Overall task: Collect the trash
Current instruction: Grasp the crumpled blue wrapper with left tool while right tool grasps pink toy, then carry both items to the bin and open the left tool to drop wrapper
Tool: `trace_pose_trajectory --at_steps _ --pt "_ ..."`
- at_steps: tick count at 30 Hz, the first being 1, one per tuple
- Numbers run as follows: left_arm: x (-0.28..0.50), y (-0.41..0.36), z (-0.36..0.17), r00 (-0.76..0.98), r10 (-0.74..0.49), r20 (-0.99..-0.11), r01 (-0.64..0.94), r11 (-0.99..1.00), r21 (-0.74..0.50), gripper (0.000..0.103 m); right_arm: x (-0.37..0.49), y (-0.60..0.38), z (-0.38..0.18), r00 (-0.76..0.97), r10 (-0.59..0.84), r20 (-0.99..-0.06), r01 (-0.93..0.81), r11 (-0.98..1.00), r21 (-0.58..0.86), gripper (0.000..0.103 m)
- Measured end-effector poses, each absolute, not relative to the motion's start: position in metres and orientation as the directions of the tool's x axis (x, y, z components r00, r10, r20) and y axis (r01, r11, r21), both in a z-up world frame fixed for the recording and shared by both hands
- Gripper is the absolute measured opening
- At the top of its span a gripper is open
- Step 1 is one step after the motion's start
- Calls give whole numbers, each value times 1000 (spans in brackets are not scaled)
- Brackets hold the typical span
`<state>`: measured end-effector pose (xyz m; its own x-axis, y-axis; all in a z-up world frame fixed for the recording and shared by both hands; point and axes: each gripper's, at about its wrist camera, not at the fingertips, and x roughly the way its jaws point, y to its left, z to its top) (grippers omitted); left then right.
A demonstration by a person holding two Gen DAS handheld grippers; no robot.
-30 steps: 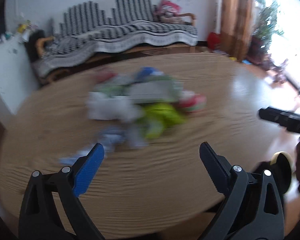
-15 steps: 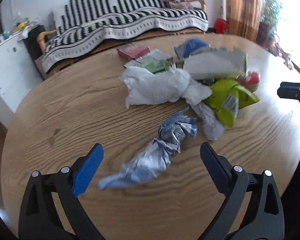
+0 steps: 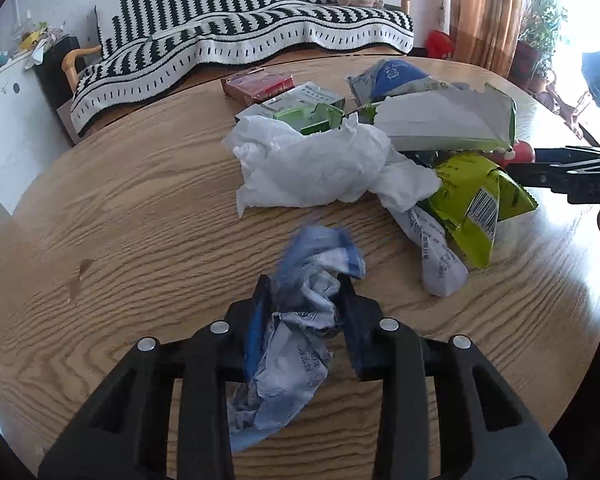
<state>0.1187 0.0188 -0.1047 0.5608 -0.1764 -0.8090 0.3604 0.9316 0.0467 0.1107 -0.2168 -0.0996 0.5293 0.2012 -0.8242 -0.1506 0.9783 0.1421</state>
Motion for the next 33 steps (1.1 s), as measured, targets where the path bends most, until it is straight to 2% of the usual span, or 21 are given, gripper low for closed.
trace_pose_trajectory --at_steps 5,7,10,16,22,27,33 --pt "111 18 -103 568 -147 -810 332 941 63 32 117 -210 -102 524 223 -822 -178 972 151 75" --pt "108 19 -99 572 -144 -807 318 946 57 32 118 -208 -101 511 255 -821 -203 964 174 53" --pt "104 19 -92 586 -136 -799 306 950 63 32 113 -206 -96 525 232 -819 -199 969 148 48" --pt "90 11 -67 604 -147 -783 303 951 55 31 87 -230 -72 565 238 -790 -167 971 173 46" --pt "75 -29 -46 597 -209 -775 352 936 19 31 36 -279 -37 627 201 -753 -97 979 181 46" --pt "54 -105 -30 565 -331 -756 474 880 -31 31 -29 -343 -18 674 117 -729 31 982 187 47" --pt "11 -236 -19 452 -512 -731 664 740 -107 31 -130 -446 -9 691 -45 -721 251 951 181 47"
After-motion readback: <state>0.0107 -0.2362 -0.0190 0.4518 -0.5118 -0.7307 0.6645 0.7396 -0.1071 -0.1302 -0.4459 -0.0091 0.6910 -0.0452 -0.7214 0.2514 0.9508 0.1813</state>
